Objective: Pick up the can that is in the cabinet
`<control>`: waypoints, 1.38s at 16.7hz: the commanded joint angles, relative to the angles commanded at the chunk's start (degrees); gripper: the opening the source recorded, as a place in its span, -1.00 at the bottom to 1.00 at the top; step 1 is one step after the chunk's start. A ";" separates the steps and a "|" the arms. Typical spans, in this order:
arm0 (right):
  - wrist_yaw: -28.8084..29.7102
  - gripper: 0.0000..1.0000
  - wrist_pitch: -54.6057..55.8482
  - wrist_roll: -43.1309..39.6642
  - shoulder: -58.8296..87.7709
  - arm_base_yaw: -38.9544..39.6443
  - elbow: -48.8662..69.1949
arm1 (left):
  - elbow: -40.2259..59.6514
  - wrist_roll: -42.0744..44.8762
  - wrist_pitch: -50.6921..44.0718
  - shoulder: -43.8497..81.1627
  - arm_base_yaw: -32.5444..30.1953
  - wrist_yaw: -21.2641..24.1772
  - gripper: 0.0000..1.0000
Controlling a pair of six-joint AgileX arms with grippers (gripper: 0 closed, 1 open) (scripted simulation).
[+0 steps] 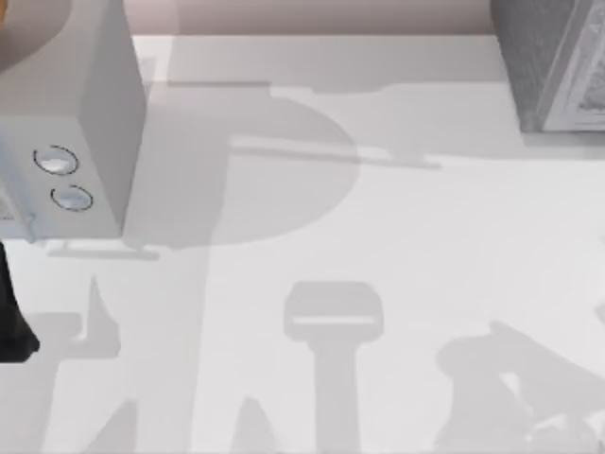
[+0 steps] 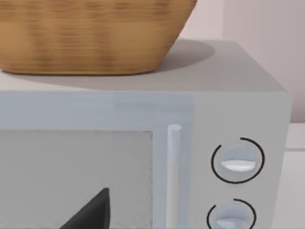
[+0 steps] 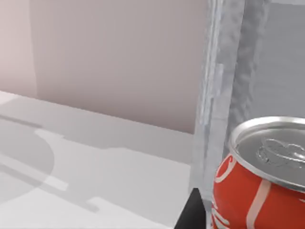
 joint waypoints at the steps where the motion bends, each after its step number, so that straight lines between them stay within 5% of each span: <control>1: -4.87 -1.00 5.13 -0.23 6.62 -2.78 0.95 | 0.00 0.00 0.00 0.00 0.00 0.00 1.00; 7: -31.03 -1.00 32.81 -1.42 42.38 -17.57 6.13 | 0.00 0.00 0.00 0.00 0.00 0.00 1.00; 12: -44.54 -1.00 46.89 -1.95 60.28 -25.21 8.93 | 0.00 0.00 0.00 0.00 0.00 0.00 1.00; 19: -47.32 -1.00 49.69 -2.05 63.82 -26.83 9.55 | 0.00 0.00 0.00 0.00 0.00 0.00 1.00; 20: -39.68 -1.00 45.83 -1.66 67.63 -26.43 16.53 | 0.00 0.00 0.00 0.00 0.00 0.00 1.00; 23: -40.18 -1.00 44.95 -3.65 66.41 -25.00 14.58 | 0.00 0.00 0.00 0.00 0.00 0.00 1.00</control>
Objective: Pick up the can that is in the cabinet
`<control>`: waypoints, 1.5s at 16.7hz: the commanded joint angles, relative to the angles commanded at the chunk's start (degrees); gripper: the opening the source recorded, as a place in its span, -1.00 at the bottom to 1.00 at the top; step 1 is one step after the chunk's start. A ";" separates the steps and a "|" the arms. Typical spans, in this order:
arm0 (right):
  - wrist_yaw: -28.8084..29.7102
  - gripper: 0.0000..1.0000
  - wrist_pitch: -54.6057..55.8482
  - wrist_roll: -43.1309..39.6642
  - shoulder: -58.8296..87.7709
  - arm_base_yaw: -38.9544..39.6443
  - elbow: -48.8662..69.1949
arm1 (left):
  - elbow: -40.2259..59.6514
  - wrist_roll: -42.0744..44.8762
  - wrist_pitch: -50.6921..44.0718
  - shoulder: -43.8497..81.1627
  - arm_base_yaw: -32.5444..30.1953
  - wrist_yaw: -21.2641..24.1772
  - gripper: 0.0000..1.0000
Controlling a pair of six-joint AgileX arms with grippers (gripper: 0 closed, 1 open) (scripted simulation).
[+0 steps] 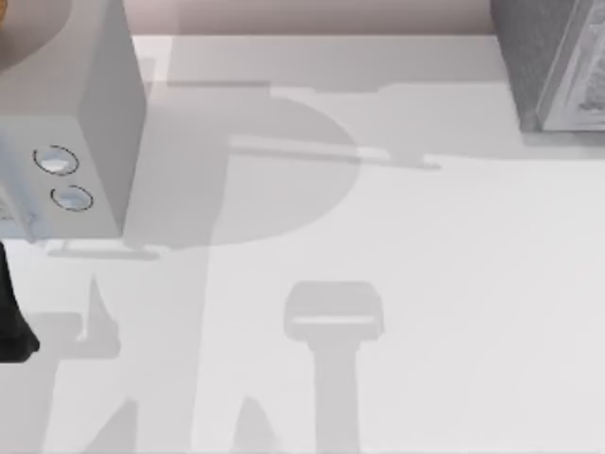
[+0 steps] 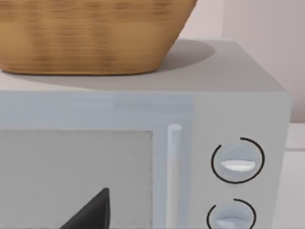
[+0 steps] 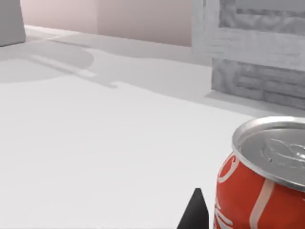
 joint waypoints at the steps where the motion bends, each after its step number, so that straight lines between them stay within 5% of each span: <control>1: -0.31 -1.00 -0.59 -1.27 -0.78 0.93 -1.28 | 0.00 0.00 0.00 0.00 0.00 0.00 1.00; 9: -1.35 -1.00 -2.59 -5.50 -3.35 4.02 -5.61 | 0.00 0.00 0.00 0.00 0.00 0.00 1.00; 22: -1.35 0.96 -2.59 -5.50 -3.35 4.02 -5.61 | 0.00 0.00 0.00 0.00 0.00 0.00 1.00; 25: -1.35 1.00 -2.59 -5.50 -3.35 4.02 -5.61 | 0.00 0.00 0.00 0.00 0.00 0.00 1.00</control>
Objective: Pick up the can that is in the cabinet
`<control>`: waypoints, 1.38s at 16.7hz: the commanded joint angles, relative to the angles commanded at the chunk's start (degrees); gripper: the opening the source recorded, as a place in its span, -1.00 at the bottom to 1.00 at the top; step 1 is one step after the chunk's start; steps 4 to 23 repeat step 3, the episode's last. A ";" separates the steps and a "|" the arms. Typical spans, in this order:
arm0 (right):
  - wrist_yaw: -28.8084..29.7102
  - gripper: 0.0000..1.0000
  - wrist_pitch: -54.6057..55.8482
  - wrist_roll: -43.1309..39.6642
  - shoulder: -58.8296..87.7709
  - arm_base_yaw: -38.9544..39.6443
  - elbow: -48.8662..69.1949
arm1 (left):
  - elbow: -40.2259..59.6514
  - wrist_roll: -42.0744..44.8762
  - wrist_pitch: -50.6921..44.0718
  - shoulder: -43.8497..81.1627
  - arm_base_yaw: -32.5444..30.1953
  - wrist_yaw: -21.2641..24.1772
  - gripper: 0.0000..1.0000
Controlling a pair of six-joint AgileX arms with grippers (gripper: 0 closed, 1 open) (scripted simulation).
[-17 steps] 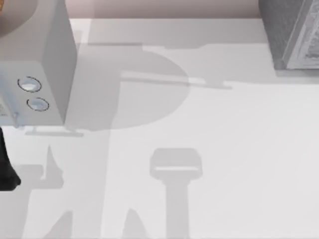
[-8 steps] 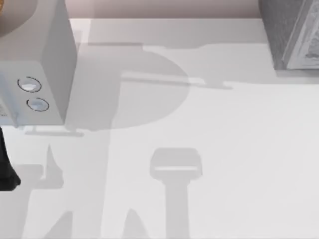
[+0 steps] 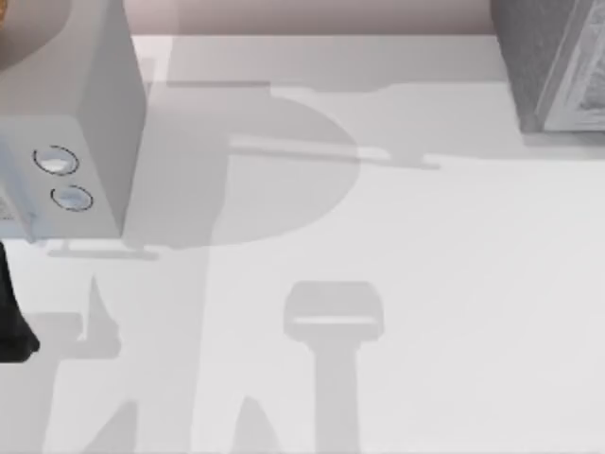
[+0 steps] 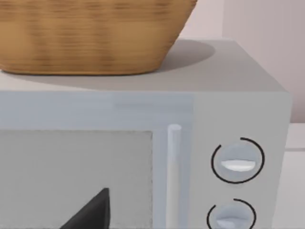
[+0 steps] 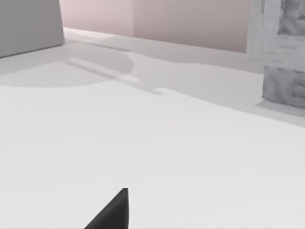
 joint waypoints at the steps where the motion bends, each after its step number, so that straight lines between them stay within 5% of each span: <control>1: 0.00 1.00 0.00 0.00 0.00 0.00 0.00 | 0.00 0.00 0.00 0.00 0.00 0.00 1.00; 23: 0.00 1.00 0.00 0.00 0.00 0.00 0.00 | 0.00 0.00 0.00 0.00 0.00 0.00 1.00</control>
